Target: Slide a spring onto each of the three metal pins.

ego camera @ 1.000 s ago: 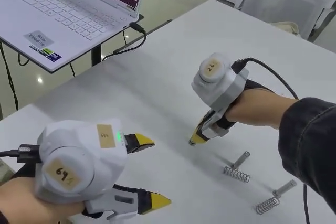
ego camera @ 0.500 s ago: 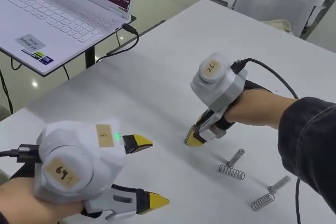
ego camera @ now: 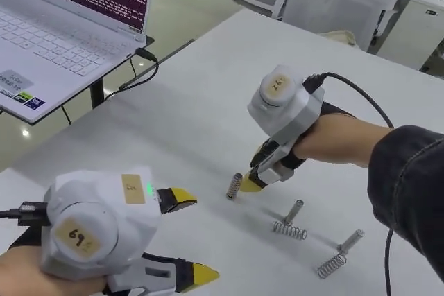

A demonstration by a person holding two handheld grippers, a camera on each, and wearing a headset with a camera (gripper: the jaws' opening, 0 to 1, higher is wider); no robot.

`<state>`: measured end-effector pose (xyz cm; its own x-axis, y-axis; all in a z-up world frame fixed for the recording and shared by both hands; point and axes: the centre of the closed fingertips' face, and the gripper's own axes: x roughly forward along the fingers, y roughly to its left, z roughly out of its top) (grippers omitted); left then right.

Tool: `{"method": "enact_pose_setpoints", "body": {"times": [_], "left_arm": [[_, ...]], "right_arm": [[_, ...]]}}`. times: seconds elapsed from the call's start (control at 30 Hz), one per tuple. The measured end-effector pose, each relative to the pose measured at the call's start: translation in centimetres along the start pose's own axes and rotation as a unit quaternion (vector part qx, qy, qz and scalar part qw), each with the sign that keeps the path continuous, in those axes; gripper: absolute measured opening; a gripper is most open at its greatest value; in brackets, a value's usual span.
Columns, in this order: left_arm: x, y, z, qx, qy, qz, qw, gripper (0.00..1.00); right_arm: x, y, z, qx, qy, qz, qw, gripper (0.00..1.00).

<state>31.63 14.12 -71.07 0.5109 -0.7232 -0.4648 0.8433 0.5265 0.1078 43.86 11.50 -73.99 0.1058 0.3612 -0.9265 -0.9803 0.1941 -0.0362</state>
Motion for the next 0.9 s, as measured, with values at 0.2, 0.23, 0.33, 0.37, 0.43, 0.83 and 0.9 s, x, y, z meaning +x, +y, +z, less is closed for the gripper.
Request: {"method": "enact_pose_setpoints", "body": {"times": [0.2, 0.23, 0.33, 0.37, 0.43, 0.83, 0.9], "left_arm": [[0.8, 0.0, 0.8, -0.003, -0.004, -0.015, 0.9999, 0.51], [0.8, 0.0, 0.9, -0.005, -0.005, -0.017, 0.9998, 0.51], [1.1, -0.2, 1.2, -0.006, -0.006, -0.024, 0.9997, 0.51], [1.2, -0.2, 1.2, -0.005, -0.006, -0.025, 0.9997, 0.51], [1.3, -0.3, 1.3, -0.004, -0.004, -0.03, 0.9995, 0.51], [2.8, -0.6, 1.7, -0.002, 0.003, -0.051, 0.9987, 0.5], [3.0, -0.6, 1.7, 0.002, 0.005, -0.054, 0.9985, 0.5]], "right_arm": [[-2.0, 0.2, -0.6, 0.014, -0.018, -0.005, 0.9997, 0.29], [-2.3, 0.1, -0.7, 0.017, -0.022, -0.008, 0.9996, 0.3], [-3.1, 0.1, -1.1, 0.027, -0.031, -0.012, 0.9991, 0.3], [-3.3, 0.1, -1.2, 0.029, -0.034, -0.014, 0.9989, 0.3], [-3.8, 0.1, -1.5, 0.033, -0.042, -0.019, 0.9984, 0.31], [-6.7, 0.6, -3.1, 0.058, -0.085, -0.049, 0.9935, 0.34], [-7.1, 0.7, -3.3, 0.063, -0.091, -0.055, 0.9923, 0.34]]}}
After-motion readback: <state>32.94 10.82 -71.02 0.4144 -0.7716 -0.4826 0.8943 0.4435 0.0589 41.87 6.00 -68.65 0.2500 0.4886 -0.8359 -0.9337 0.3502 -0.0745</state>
